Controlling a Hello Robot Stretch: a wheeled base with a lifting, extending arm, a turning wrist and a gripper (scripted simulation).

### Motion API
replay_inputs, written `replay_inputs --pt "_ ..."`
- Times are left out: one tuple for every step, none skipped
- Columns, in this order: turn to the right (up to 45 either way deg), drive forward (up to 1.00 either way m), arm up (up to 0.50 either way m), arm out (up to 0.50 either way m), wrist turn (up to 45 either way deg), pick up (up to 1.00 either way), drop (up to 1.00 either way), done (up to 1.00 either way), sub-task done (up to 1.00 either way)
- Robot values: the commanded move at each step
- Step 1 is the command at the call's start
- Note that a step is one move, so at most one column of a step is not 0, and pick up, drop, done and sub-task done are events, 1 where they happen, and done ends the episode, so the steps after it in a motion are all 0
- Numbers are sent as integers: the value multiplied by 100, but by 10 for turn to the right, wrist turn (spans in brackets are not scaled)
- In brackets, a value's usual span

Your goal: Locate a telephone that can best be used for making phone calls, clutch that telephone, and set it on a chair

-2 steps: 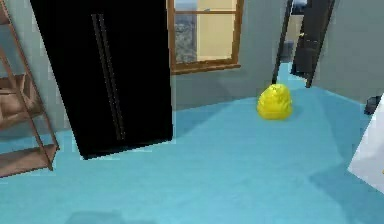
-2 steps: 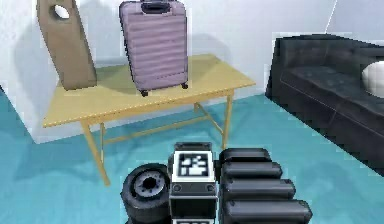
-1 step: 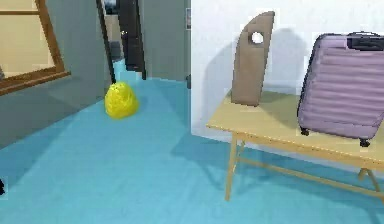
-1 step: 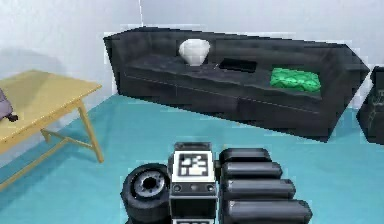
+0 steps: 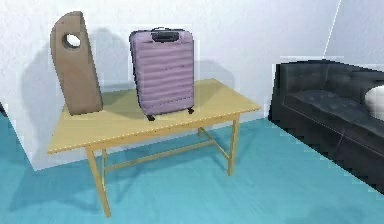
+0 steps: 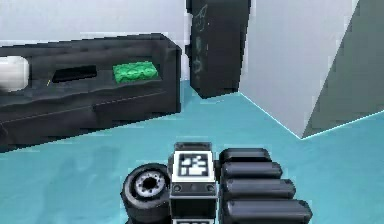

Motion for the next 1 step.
replay_inputs --pt "90 0 0 0 0 0 0 0 0"
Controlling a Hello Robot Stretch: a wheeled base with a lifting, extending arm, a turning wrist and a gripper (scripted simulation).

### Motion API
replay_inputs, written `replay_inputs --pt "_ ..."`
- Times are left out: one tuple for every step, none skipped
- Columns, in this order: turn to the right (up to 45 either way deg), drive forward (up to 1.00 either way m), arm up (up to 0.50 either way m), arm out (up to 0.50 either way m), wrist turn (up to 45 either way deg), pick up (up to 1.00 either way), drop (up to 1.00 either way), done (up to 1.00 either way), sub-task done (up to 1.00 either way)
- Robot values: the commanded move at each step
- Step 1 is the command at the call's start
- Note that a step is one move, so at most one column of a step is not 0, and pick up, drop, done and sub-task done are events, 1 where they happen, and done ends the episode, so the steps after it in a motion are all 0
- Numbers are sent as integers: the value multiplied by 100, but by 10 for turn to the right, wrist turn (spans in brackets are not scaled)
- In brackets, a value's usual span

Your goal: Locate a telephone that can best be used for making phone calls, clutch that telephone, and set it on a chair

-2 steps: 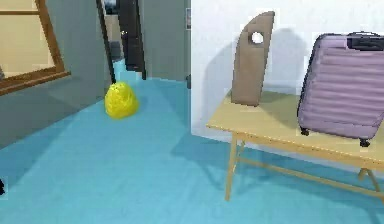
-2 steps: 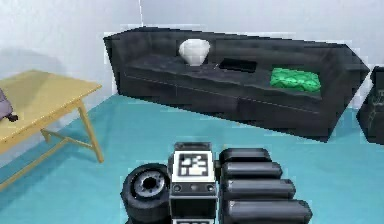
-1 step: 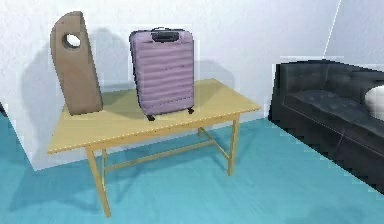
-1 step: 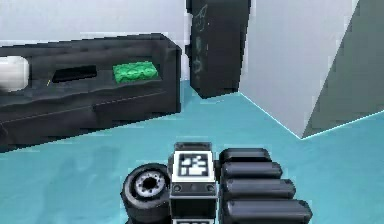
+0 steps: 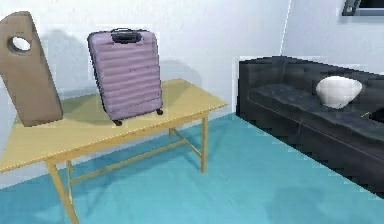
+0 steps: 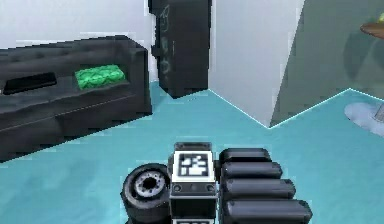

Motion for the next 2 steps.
replay_inputs --pt "0 25 0 0 0 0 0 0 0" --pt "-450 0 0 0 0 0 0 0 0"
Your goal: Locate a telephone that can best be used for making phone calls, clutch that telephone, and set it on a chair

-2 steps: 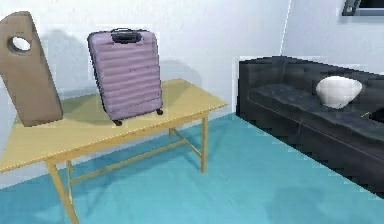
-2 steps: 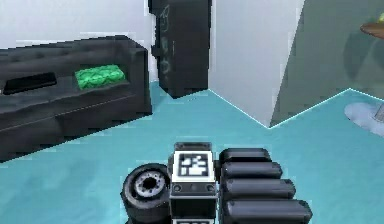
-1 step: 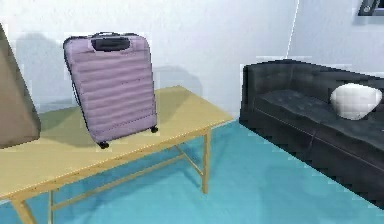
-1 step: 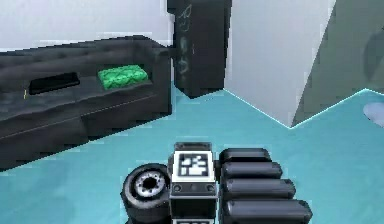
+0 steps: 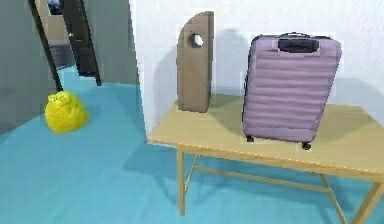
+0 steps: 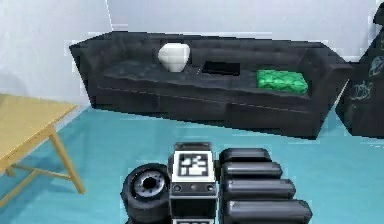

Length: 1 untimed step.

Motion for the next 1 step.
replay_inputs --pt "-330 0 0 0 0 0 0 0 0"
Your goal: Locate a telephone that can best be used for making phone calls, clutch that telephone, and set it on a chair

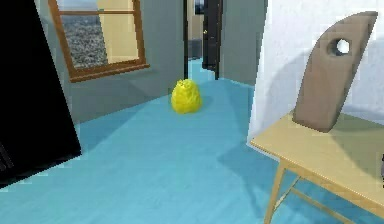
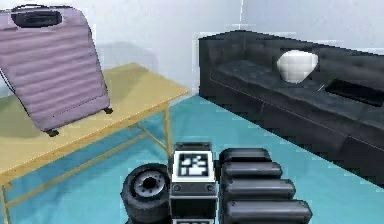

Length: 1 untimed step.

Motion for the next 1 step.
replay_inputs --pt "0 100 0 0 0 0 0 0 0"
